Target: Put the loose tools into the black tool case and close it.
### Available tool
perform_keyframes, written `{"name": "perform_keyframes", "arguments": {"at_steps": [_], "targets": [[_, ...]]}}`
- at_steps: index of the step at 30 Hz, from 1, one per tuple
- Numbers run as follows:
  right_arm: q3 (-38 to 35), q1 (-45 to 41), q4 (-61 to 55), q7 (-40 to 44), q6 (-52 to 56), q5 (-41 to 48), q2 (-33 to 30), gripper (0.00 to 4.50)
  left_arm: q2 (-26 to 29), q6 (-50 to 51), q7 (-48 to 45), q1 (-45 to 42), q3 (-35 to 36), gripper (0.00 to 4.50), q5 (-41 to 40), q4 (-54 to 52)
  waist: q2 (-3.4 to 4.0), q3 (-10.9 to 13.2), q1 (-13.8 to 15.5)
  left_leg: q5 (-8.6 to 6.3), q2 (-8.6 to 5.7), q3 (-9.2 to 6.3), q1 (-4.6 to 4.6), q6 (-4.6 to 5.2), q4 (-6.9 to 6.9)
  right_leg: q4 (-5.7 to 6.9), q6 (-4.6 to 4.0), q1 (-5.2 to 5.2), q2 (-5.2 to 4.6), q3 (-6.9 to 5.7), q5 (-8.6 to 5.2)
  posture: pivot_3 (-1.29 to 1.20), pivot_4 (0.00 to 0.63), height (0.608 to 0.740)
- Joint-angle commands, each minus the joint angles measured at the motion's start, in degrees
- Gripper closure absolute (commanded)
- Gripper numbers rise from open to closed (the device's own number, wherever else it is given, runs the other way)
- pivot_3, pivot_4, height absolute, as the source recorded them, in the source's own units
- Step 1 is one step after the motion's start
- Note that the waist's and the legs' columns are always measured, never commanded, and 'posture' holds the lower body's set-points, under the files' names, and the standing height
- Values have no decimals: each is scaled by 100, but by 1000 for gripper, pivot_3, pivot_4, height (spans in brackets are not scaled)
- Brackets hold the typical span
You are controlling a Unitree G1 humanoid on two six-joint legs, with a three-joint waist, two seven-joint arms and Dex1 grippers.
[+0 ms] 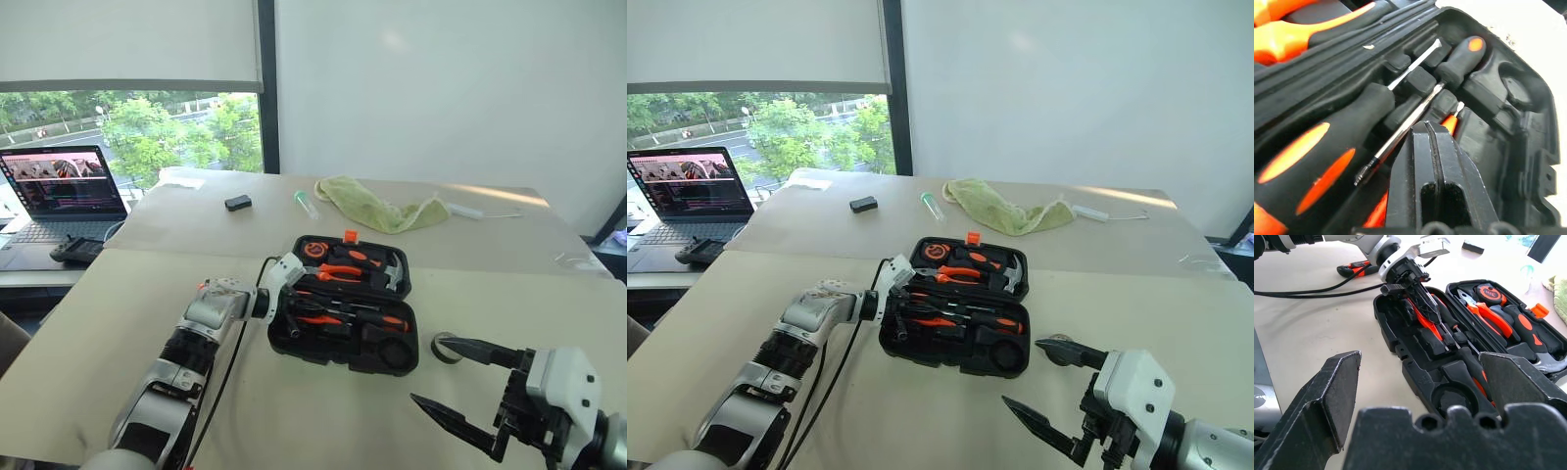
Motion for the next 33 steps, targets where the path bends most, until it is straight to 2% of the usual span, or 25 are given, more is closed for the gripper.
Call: {"name": "perform_keyframes", "arguments": {"at_steps": [1,5,8,12,17,18,20,23,30,33], "targets": [[-117,-25,-152,-45,-105,89,-52,0,34,-27,203,215,-364,4486,342,51,0,-2,1,0,0,0,2,0,0,0,0,2,0,0,0,0,150,740],[-99,-63,-152,-52,-81,85,-60,0,254,-675,114,596,-716,4486,654,-288,13,-25,-6,0,1,0,8,0,-3,-2,0,6,-1,2,0,0,150,740],[-68,-114,-149,-51,-61,69,-60,0,260,-941,142,829,-442,4486,457,-633,40,-61,-34,-2,3,1,18,-2,-15,-6,-3,10,-5,10,-2,0,150,740],[-1,-199,-116,-42,-68,32,-66,0,195,-318,199,734,523,4486,-442,-1295,49,-66,-35,-2,4,0,16,-2,-16,-3,-6,5,-11,7,-3,0,150,740],[120,-394,39,23,-110,-18,-93,0,598,1016,440,457,1480,4486,-1370,-2165,41,-55,-48,-1,4,-2,-3,-3,-11,0,-5,-12,-4,3,-3,0,150,740],[158,-455,82,43,-114,-22,-105,0,709,1200,522,423,1622,4089,-1466,-2297,42,-55,-49,-1,3,-2,-2,-3,-12,-1,-5,-11,-4,2,-4,0,150,740],[261,-599,199,113,-134,-20,-140,0,923,1619,785,405,1951,3797,-1654,-2624,42,-55,-50,-1,3,-3,0,-3,-12,-2,-5,-8,-3,1,-4,0,150,740],[390,-810,387,240,-125,56,-187,0,1065,2206,1394,447,2405,2542,-1830,-3063,43,-53,-54,-1,2,-2,3,-3,-13,-3,-4,-5,-3,2,-4,0,150,740],[490,-1387,926,310,280,696,-421,0,1174,3334,2496,790,2936,65,-1947,-4050,31,-43,-44,0,1,-3,5,-6,-13,-3,-3,-2,-3,1,-3,0,150,740],[568,-1459,1045,437,306,676,-523,0,1237,3695,2806,943,2995,22,-1973,-4384,30,-41,-35,2,1,-6,4,-9,-15,-3,-5,-4,-3,-1,-3,0,150,740]]}}
